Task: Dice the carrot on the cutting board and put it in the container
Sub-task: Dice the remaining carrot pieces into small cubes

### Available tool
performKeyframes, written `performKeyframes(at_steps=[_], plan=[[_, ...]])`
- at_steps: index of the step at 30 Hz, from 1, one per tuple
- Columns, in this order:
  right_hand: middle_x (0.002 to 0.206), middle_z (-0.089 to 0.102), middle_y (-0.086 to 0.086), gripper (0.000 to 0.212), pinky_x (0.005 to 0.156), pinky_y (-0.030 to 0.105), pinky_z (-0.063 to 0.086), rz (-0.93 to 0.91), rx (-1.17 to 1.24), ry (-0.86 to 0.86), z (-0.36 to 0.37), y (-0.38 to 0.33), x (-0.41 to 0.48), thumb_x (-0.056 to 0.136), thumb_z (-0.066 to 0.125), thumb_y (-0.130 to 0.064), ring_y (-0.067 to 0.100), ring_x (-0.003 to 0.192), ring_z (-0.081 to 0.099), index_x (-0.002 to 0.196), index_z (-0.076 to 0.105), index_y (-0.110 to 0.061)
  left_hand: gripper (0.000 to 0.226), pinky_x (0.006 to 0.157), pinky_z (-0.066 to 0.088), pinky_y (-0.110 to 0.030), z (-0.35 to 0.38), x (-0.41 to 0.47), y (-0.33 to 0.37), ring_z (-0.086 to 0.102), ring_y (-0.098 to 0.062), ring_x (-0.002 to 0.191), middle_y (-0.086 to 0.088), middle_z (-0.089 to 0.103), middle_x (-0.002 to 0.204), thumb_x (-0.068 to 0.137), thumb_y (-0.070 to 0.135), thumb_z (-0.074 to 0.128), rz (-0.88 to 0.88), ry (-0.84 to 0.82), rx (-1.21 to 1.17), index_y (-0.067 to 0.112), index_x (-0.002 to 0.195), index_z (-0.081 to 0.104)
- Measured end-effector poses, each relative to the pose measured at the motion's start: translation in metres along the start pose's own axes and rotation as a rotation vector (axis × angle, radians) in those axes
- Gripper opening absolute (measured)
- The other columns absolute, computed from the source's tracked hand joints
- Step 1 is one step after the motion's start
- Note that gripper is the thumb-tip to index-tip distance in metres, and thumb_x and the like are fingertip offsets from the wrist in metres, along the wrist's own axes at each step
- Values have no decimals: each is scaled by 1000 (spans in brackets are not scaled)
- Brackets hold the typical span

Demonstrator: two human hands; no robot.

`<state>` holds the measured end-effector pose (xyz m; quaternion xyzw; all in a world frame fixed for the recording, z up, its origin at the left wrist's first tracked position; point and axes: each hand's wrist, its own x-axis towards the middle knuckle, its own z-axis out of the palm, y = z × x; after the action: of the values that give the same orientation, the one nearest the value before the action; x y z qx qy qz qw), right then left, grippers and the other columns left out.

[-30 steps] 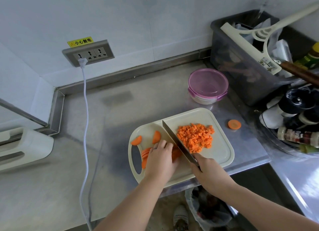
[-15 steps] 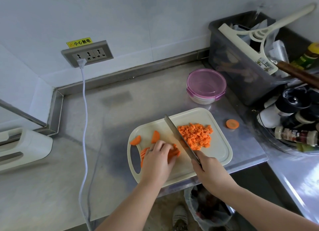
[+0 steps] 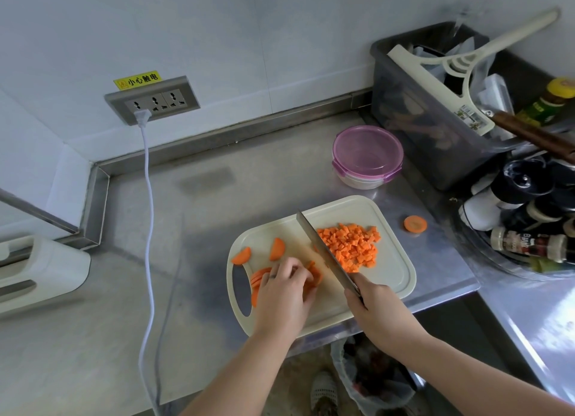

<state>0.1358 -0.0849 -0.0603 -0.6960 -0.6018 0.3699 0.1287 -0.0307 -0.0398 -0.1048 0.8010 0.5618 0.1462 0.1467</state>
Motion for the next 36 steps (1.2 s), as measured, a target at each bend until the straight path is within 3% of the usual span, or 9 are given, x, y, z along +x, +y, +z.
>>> performKeyframes(at_steps=[5, 10, 14, 19, 23, 27, 36], plan=[[67, 47, -8, 11, 53, 22, 37, 6, -5, -10, 1, 1, 1, 101, 41, -26, 8, 56, 43, 90, 41, -23, 17, 77, 48, -34, 1, 5, -1, 64, -16, 86, 8, 56, 98, 72, 32, 80, -12, 7, -14, 25, 83, 69], [67, 46, -9, 11, 53, 20, 36, 2, 2, -20, 3, 1, 2, 101, 41, -26, 7, 56, 43, 90, 40, -25, 40, 87, 44, -30, -9, 5, 2, 58, -17, 104, 9, 51, 123, 84, 45, 66, -151, -70, -74, 26, 118, 55], [69, 49, -8, 11, 56, 22, 37, 8, 2, -27, 6, 3, 2, 101, 40, -25, 9, 58, 45, 90, 41, -24, 46, 83, 47, -26, -14, 5, -1, 59, -14, 106, 9, 41, 137, 89, 30, 63, -259, -175, -128, 26, 132, 46], [79, 61, 2, 7, 65, 31, 45, 25, 19, -46, 10, 2, 3, 101, 41, -25, 16, 69, 57, 95, 45, -26, 43, 91, 50, -33, -8, 8, -3, 60, -15, 104, 5, 48, 131, 88, 12, 60, -312, -209, -187, 22, 128, 52], [88, 64, 2, 12, 71, 31, 50, 29, 10, -59, 12, 0, 1, 101, 41, -27, 16, 77, 61, 107, 50, -24, 44, 91, 50, -29, -8, 15, -1, 59, -15, 104, 3, 52, 125, 89, 8, 56, -320, -227, -190, 23, 130, 51], [84, 62, 0, 6, 70, 31, 51, 30, 7, -54, 13, 1, 1, 101, 41, -26, 16, 75, 60, 99, 46, -27, 50, 91, 49, -26, -11, 17, 1, 59, -15, 103, 3, 46, 131, 88, 5, 54, -283, -257, -214, 22, 134, 47], [84, 56, -6, 4, 65, 20, 42, 19, -7, -57, 12, 0, 2, 102, 40, -27, 9, 72, 54, 100, 41, -30, 38, 93, 44, -22, -16, 16, 4, 57, -13, 110, 5, 47, 134, 92, 22, 58, -262, -231, -189, 19, 130, 54]])
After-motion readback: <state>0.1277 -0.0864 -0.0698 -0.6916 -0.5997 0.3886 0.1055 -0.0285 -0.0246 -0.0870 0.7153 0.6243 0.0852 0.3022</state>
